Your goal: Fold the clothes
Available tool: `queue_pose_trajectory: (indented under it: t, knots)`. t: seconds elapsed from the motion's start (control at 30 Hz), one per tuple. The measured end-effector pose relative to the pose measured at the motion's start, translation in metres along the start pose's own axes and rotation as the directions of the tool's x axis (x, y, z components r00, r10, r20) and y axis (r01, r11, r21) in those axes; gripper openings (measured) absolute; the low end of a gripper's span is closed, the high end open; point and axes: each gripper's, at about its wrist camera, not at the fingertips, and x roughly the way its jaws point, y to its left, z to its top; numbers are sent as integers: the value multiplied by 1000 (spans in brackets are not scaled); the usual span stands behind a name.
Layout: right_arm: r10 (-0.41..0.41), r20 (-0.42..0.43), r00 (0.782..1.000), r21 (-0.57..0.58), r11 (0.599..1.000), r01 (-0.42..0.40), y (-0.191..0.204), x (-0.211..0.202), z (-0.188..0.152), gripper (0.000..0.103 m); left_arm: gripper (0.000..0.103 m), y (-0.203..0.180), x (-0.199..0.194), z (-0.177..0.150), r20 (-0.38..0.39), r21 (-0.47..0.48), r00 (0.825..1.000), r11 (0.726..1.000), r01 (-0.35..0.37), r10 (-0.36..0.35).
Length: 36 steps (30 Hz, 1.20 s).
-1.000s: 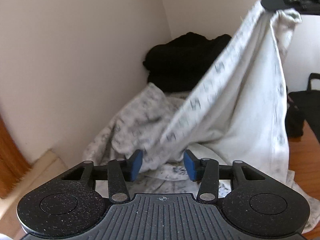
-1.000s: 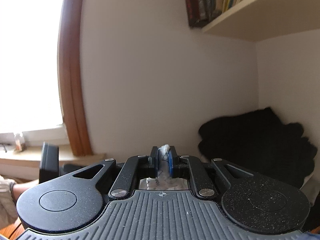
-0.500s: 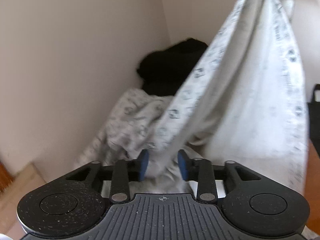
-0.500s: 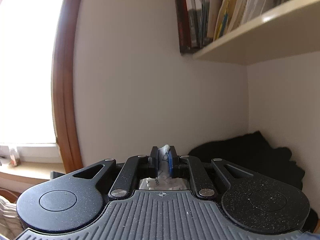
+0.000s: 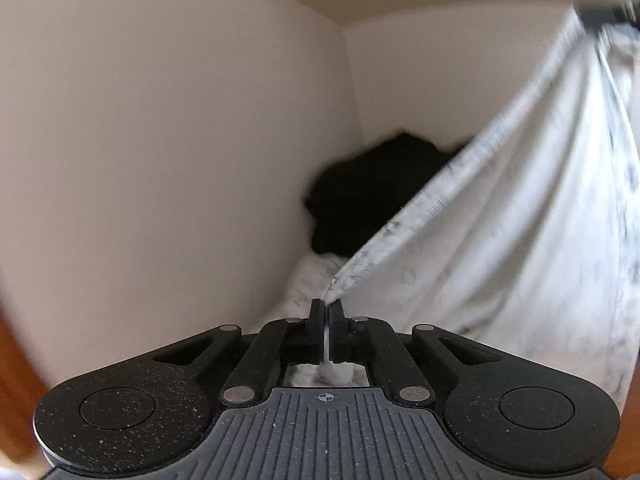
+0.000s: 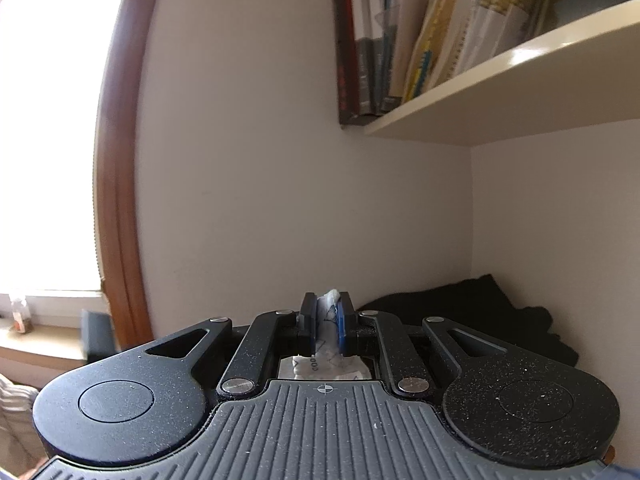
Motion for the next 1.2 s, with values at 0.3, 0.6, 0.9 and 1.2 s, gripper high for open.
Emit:
queue_pose_trajectory:
  t: [0.3, 0.6, 0.9, 1.2]
  knots:
    - [-15, 46, 999, 2, 1000, 15, 2, -9, 20, 5, 2, 52, -115, 59, 150, -18, 987, 998, -52, 54]
    - [21, -22, 1000, 4, 1000, -21, 26, 9, 7, 4, 2, 57, -159, 57, 91, -6, 993, 997, -74, 75]
    - [7, -303, 953, 6, 1000, -6, 35, 44, -70, 12, 2, 58, -133, 21, -25, -39, 998, 997, -64, 64]
    - [88, -357, 930, 31, 996, -83, 55, 45, -108, 36, 2, 42, -117, 27, -1, -32, 999, 999, -32, 32]
